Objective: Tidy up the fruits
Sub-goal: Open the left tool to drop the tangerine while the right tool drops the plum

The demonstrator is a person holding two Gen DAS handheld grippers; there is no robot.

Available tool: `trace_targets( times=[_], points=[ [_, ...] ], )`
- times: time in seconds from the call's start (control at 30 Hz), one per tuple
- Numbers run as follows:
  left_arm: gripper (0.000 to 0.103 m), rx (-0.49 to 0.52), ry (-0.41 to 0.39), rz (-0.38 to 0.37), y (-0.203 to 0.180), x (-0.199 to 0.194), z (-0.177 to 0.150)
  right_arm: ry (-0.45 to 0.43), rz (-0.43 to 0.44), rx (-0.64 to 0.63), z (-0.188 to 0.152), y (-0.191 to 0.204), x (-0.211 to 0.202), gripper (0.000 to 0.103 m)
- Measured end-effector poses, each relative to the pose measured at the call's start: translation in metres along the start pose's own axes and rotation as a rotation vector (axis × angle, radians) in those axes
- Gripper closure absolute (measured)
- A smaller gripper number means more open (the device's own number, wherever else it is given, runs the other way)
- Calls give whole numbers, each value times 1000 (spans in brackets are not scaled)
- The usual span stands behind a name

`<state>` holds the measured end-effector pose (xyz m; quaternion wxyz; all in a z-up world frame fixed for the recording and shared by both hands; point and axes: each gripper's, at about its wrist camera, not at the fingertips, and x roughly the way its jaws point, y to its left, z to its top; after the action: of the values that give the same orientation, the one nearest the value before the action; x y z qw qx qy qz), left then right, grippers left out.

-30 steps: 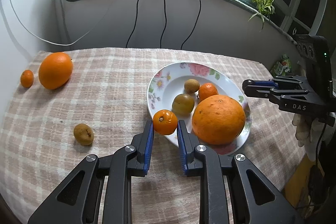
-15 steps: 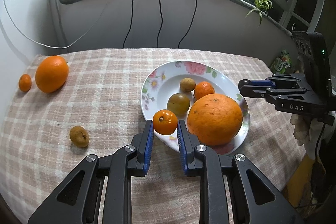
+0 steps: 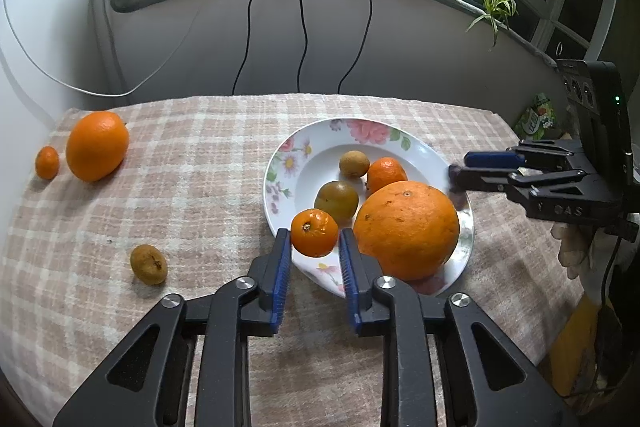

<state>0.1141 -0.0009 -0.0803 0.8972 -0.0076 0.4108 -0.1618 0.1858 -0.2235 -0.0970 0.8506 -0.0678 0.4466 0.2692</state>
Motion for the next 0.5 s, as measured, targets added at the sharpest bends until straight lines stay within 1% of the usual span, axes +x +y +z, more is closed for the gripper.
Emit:
trace_targets(
  times=[0.03,0.1,0.13,0.17,0.2,0.23,0.3,0.33,0.43,0.5],
  points=[
    [68,1,-1,0,0,0,0,-9,-4,-3,0,0,-1,43],
    [67,2,-3,-2,0,0,1,-26,-6,-9,-1,2,-5,41],
    [61,3,-4,0,-1,-1,1,-28,-3,-10,0,2,-6,41],
    [50,4,-5,3,-1,-1,1,-30,-3,-12,1,3,-7,39],
    [45,4,-9,4,-1,-1,1,-32,-6,-16,1,4,-8,37],
    [41,5,-13,4,-2,-2,1,-35,-7,-18,2,5,-8,34],
    [37,7,-13,5,-3,-3,1,-41,-11,-20,2,6,-9,27],
    [33,9,-15,10,-3,-3,1,-45,-9,-21,2,7,-10,25],
    [31,13,-21,23,-5,-4,1,-54,-17,-25,3,9,-13,21],
    [28,8,-20,32,-5,-4,2,-61,-22,-29,5,10,-14,18]
  ],
)
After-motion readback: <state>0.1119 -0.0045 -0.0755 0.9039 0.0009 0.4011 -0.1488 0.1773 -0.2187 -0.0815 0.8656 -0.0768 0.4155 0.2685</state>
